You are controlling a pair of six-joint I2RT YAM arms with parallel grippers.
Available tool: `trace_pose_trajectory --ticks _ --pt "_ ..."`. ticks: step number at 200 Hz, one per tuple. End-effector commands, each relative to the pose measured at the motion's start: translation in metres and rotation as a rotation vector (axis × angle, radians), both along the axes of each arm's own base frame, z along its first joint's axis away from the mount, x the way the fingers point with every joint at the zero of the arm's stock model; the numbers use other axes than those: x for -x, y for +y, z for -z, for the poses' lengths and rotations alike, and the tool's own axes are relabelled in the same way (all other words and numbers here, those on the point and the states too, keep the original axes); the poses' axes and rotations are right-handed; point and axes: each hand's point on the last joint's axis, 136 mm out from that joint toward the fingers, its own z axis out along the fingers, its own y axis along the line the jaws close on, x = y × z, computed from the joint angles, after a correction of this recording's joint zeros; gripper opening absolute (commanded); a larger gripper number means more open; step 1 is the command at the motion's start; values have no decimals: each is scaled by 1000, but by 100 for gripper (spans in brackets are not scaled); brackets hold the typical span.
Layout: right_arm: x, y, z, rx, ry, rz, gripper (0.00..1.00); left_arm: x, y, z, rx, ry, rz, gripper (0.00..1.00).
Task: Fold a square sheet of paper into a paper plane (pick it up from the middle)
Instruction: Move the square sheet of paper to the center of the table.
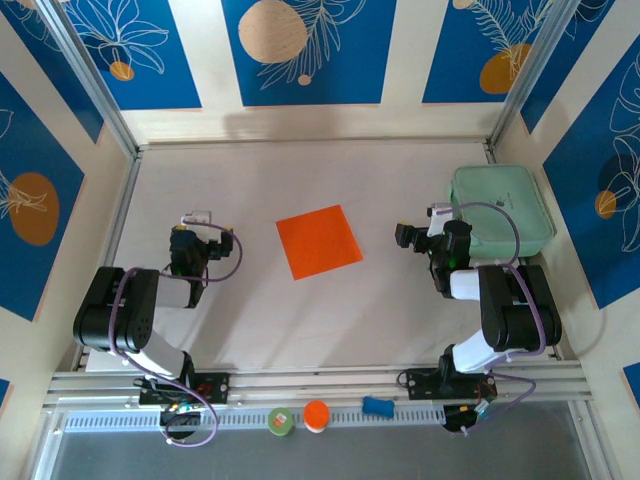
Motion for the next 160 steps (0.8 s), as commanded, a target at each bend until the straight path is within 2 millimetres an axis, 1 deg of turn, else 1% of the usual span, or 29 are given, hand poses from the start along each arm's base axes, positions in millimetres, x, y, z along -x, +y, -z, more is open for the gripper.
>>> trace_pose_trajectory --ticks 1,15,30,58,73,90,101,112,119,124,136,143,148,157,160 --pt "-5 1 -8 9 -28 -16 99 -2 -3 -4 -2 -20 16 99" --pt "-5 2 -9 9 -32 -18 99 -2 -1 -5 -3 -24 11 99" --pt "-5 4 -17 26 -33 -17 99 1 4 -9 1 -45 -22 99" --pt "-4 22 -52 94 -14 -61 99 10 19 -30 -1 -75 -115 100" --pt "-3 32 -73 54 -4 -63 99 13 23 -43 -4 -74 -133 99" --pt "-1 45 -92 11 39 -56 99 16 27 -60 27 -62 -170 99" --pt "2 56 -103 -11 76 -59 99 18 27 -74 72 -65 -185 100" --pt "5 67 -110 -40 134 -56 99 21 25 -89 142 -61 -198 99" --pt "9 77 -111 -58 180 -75 99 24 26 -94 200 -35 -224 99" --pt "11 84 -116 -70 203 -86 99 26 26 -98 237 -14 -238 100" --pt "17 99 -116 -116 291 -111 99 29 21 -109 301 29 -237 99" --pt "22 109 -117 -157 335 -149 99 31 16 -111 332 65 -224 100" --pt "26 122 -116 -196 381 -202 99 31 11 -113 352 81 -210 99" --pt "31 135 -115 -238 428 -251 99 32 4 -116 398 94 -182 99" --pt "34 143 -112 -251 450 -274 99 33 2 -116 415 96 -178 100"
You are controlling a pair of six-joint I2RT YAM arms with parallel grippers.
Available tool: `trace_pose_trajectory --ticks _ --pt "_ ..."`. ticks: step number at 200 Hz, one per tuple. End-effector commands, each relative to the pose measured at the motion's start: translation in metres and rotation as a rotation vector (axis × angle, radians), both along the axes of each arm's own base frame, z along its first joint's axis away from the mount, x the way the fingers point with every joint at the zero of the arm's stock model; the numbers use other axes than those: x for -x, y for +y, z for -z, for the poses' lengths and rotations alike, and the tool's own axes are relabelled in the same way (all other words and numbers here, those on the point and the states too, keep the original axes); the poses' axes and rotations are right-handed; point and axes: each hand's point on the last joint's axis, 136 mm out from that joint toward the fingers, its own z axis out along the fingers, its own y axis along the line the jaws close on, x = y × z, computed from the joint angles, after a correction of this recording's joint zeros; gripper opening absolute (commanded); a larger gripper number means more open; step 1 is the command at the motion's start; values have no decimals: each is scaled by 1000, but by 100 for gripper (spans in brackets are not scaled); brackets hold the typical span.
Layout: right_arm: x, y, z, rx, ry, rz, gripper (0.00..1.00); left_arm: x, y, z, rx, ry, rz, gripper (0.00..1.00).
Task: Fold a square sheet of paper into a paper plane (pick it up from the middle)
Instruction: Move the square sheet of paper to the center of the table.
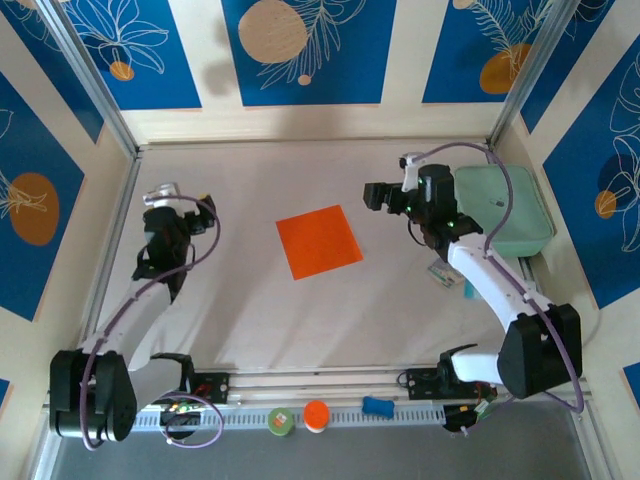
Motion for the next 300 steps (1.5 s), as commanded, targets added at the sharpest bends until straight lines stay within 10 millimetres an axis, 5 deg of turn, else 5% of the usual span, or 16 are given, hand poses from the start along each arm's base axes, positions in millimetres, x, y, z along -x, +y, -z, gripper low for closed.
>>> trace_pose_trajectory --ticks 1,33,79,135,163,191,232,300 --pt "37 32 43 -103 330 -107 99 17 -17 24 178 169 41 100" --pt "58 88 70 -95 444 -234 99 20 -35 26 291 155 115 100" --pt "58 135 127 34 580 -248 94 18 -40 35 319 172 130 100" --pt "10 160 166 201 599 -245 90 17 -40 43 341 232 110 99" --pt "2 177 183 378 521 -449 91 17 -44 45 341 253 133 100" --pt "4 181 195 588 435 -631 94 18 -45 47 344 255 135 99" --pt "13 181 209 566 514 -775 93 20 -46 48 349 260 141 99" --pt "13 172 242 616 608 -739 89 19 -53 48 353 258 182 100"
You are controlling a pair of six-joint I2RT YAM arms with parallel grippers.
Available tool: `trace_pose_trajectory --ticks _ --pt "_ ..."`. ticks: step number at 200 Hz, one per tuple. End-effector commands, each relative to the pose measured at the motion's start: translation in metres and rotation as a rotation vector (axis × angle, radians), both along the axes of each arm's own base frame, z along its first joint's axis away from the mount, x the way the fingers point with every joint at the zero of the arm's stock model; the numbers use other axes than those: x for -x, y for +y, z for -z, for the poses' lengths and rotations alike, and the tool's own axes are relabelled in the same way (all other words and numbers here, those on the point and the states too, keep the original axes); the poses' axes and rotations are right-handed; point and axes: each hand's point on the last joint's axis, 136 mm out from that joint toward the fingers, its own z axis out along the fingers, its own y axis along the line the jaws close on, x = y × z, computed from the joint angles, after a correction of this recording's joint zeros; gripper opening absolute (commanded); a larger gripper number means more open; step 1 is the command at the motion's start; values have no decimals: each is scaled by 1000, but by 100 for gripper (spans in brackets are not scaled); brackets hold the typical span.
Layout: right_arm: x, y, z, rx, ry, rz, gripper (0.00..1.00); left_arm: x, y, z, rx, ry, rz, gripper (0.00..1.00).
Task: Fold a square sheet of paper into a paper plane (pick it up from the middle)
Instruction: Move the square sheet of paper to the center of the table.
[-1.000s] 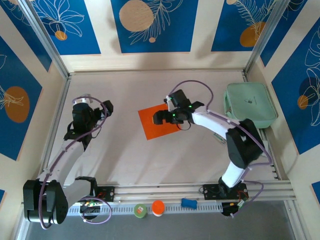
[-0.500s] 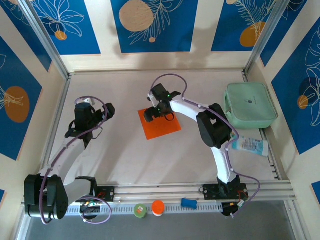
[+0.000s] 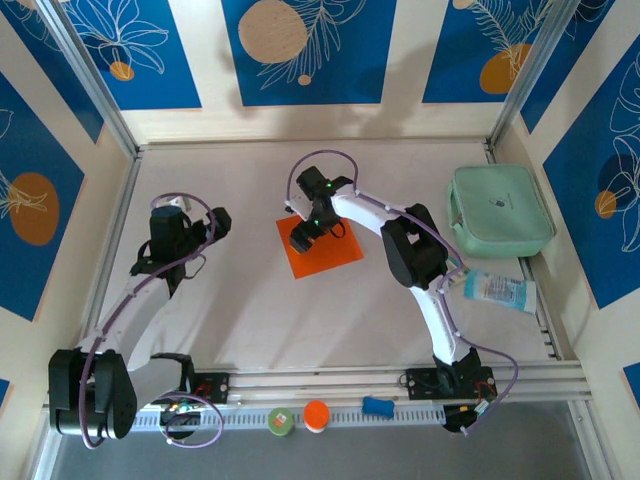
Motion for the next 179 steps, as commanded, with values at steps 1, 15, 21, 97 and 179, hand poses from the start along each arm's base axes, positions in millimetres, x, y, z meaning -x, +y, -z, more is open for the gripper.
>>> trace_pose_trajectory --ticks 1,15,21,97,179 --pt "14 -10 28 72 76 -1 89 -3 -8 -10 22 -25 41 100" --pt "15 -16 37 119 73 41 89 -4 -9 -10 27 -25 45 99" --pt "16 -18 41 144 68 71 89 -4 -9 -9 27 -22 45 100" --pt "97 0 48 286 106 587 89 -1 -9 5 41 33 34 99" --pt "67 39 -89 -239 211 666 92 17 -33 36 166 269 97 99"
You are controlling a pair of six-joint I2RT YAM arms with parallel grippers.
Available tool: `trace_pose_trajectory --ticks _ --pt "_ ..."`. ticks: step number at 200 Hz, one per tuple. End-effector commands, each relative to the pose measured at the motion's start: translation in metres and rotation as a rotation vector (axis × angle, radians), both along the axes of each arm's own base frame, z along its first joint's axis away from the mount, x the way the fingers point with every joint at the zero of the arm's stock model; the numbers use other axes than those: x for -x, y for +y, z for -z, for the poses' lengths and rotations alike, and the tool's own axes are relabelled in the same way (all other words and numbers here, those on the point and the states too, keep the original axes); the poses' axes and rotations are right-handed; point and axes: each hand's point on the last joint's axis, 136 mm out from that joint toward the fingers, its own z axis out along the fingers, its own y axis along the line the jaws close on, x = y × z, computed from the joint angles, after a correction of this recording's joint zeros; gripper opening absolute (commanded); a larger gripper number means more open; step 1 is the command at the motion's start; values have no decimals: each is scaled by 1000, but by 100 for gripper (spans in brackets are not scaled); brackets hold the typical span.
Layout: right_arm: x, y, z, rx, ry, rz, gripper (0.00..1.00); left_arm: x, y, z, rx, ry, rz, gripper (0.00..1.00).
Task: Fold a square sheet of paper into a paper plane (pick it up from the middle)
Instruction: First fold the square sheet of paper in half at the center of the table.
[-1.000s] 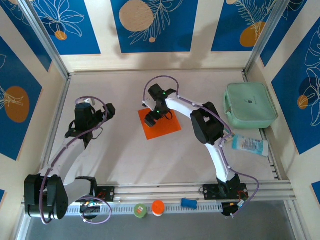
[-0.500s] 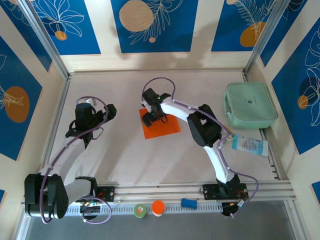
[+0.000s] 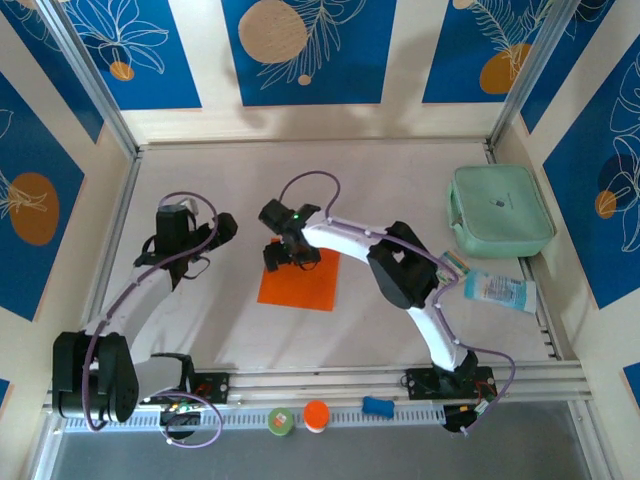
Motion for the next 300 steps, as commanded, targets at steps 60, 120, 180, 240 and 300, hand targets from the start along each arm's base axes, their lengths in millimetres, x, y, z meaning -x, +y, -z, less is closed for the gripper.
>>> trace_pose_trajectory --ticks 60,120,180,240,300 --pt "-33 -125 -89 -321 -93 309 99 47 -81 30 -61 326 255 100" --pt "-40 -198 -82 -314 -142 491 99 66 -163 45 -366 488 526 95" --pt "-38 -214 -75 -329 -114 546 99 67 -205 90 -437 639 661 90" --pt "-35 -215 -67 -326 -91 558 99 62 -212 108 -520 684 716 84" --pt "-37 -214 -65 -317 -84 559 100 60 -202 122 -597 713 685 85"
